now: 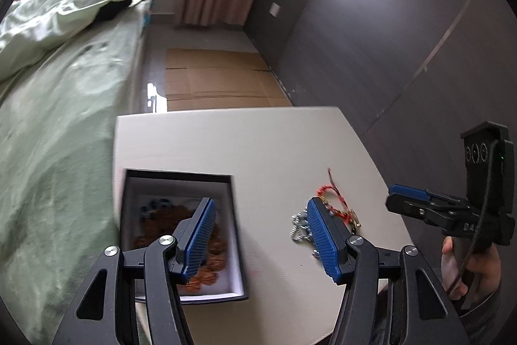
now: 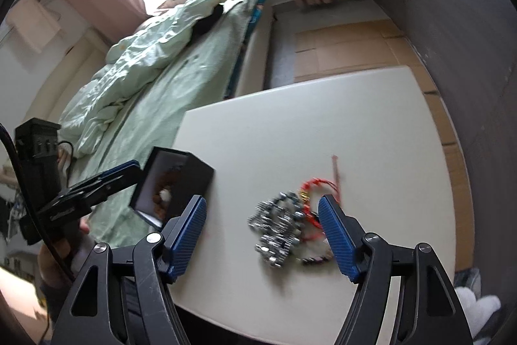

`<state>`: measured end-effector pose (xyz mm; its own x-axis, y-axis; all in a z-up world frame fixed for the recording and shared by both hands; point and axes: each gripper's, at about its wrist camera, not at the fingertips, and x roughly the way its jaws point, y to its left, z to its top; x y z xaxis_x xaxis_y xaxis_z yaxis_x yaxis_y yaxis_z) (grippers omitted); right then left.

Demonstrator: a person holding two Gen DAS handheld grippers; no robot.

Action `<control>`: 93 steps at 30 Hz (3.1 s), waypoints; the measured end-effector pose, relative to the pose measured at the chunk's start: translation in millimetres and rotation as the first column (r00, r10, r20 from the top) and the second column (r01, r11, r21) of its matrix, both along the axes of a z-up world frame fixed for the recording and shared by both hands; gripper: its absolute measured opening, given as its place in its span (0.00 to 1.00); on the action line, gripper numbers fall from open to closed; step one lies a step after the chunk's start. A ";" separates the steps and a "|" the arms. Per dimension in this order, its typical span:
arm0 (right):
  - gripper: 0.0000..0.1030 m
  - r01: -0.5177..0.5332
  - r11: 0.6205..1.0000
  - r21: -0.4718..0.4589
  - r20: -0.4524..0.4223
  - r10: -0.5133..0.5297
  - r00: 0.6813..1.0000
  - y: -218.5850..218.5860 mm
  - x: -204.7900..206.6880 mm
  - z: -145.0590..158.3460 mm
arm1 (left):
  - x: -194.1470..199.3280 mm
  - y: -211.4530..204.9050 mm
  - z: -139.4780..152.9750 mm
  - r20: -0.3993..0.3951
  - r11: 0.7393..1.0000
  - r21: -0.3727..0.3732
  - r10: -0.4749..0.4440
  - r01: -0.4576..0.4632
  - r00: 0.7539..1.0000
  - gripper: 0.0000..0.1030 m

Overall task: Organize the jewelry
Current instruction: 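Return the left tool to the pile and grasp the silver chain pendant, then pull the silver chain out of the tangle with the left tool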

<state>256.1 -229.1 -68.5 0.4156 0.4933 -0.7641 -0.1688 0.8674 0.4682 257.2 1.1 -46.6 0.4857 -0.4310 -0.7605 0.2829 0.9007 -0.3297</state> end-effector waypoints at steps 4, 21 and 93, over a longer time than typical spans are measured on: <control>0.70 0.053 0.999 0.014 -0.037 -0.052 0.998 -17.6 -4.8 -18.3 | 0.0 -20.8 -4.1 0.003 0.999 0.025 -0.048 0.048 0.999 0.58; 0.60 0.186 0.977 0.105 -0.126 -0.173 0.977 -62.9 -9.6 -51.4 | -10.3 -103.4 -72.1 -0.179 0.975 0.131 -0.154 0.179 0.972 0.56; 0.60 0.236 0.962 0.135 -0.180 -0.211 0.961 -98.1 -15.4 -63.5 | -83.9 -168.0 -90.7 -0.111 0.829 0.295 -0.465 0.476 0.879 0.47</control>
